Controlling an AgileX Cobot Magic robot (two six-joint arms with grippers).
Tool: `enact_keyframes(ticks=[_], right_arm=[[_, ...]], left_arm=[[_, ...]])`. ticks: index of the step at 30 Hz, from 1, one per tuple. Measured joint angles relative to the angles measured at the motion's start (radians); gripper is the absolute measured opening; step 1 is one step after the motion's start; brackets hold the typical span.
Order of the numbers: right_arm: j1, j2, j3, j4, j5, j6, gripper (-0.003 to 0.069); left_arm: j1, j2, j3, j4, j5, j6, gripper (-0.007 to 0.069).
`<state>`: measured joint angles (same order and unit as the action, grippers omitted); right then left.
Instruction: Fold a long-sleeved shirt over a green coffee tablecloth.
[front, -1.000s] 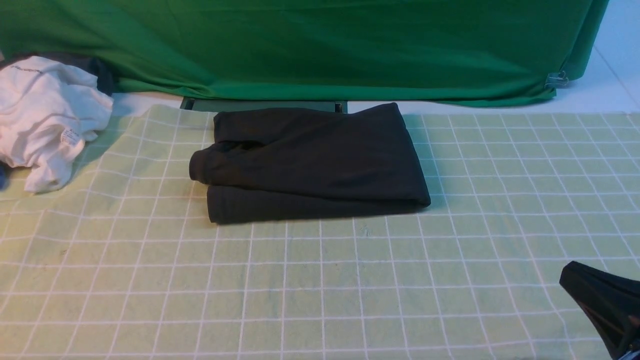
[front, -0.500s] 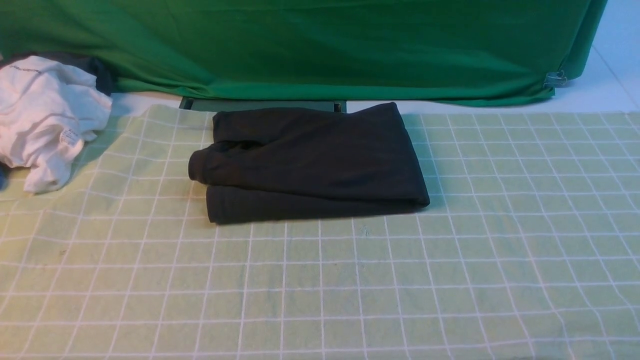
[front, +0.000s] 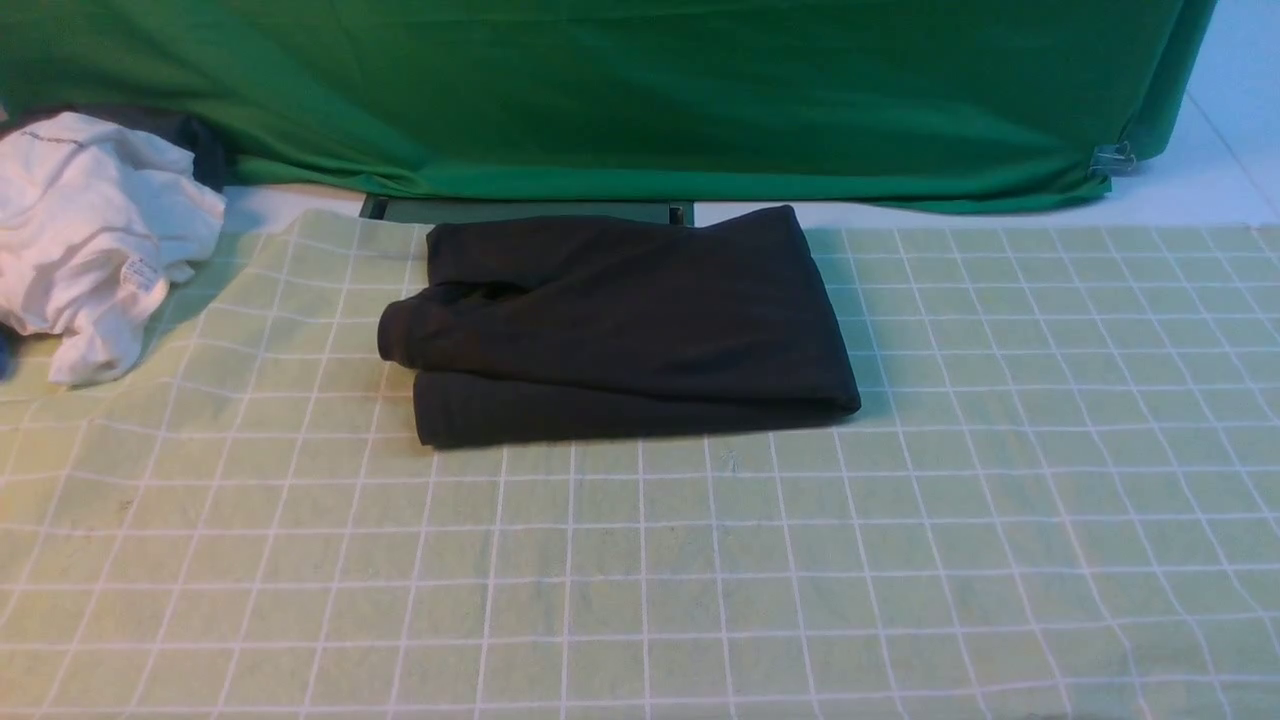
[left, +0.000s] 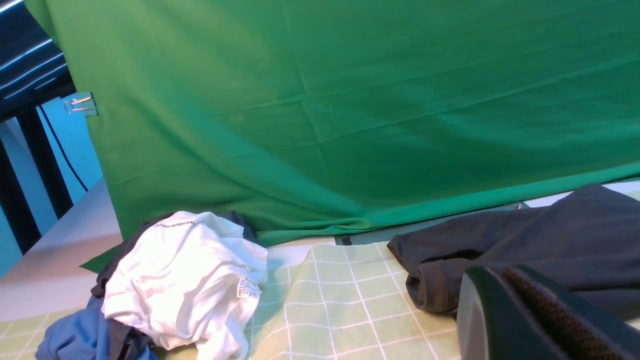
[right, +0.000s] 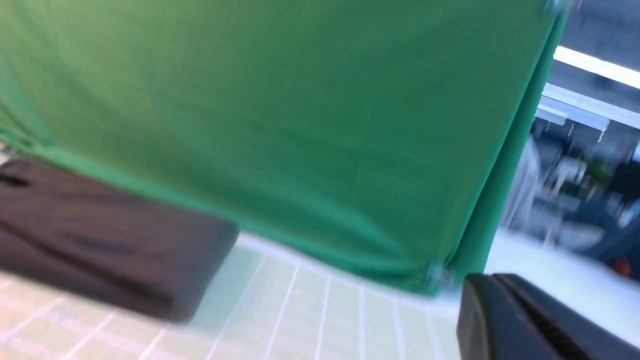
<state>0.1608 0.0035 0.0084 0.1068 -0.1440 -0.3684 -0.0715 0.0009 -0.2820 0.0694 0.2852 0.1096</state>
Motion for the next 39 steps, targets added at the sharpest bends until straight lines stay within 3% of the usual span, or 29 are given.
enact_keyframes(ticks=[5,19,39], right_arm=[[-0.014,-0.002,0.000,-0.024,0.152,0.077,0.0024],[-0.111,-0.002,0.000,-0.085,0.337,0.295,0.0024],[-0.112,-0.002,0.000,-0.087,0.378,0.311,0.0069]], left_arm=[[0.000,0.000,0.000,0.000,0.000,0.000,-0.0029],[0.000,0.000,0.000,0.000,0.000,0.000,-0.0029],[0.000,0.000,0.000,-0.001,0.000,0.000,-0.0029]])
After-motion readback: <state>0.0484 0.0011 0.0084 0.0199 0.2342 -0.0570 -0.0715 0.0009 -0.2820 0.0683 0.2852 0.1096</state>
